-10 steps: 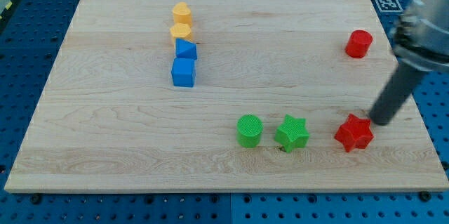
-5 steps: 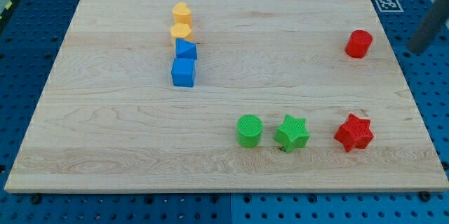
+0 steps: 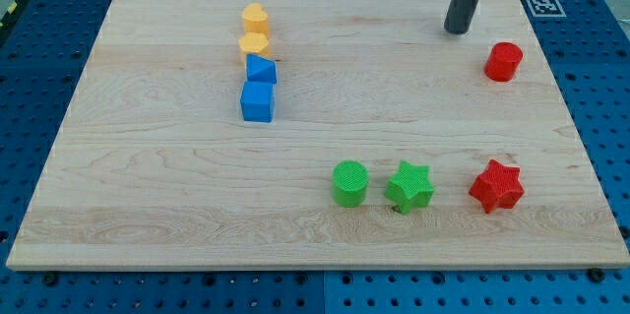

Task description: Push the red circle closer to the red star

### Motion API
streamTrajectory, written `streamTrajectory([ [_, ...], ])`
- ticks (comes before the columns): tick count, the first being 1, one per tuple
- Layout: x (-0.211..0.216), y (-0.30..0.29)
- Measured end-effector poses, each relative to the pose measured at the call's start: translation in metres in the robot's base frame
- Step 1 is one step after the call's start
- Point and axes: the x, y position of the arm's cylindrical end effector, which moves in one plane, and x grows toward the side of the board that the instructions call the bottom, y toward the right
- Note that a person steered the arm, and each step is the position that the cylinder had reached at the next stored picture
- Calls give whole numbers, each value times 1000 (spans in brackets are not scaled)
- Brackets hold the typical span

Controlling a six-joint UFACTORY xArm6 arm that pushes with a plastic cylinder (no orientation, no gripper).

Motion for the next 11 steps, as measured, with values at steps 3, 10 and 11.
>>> streamTrajectory([
  [3, 38, 35],
  [10, 105, 61],
  [11, 123, 61],
])
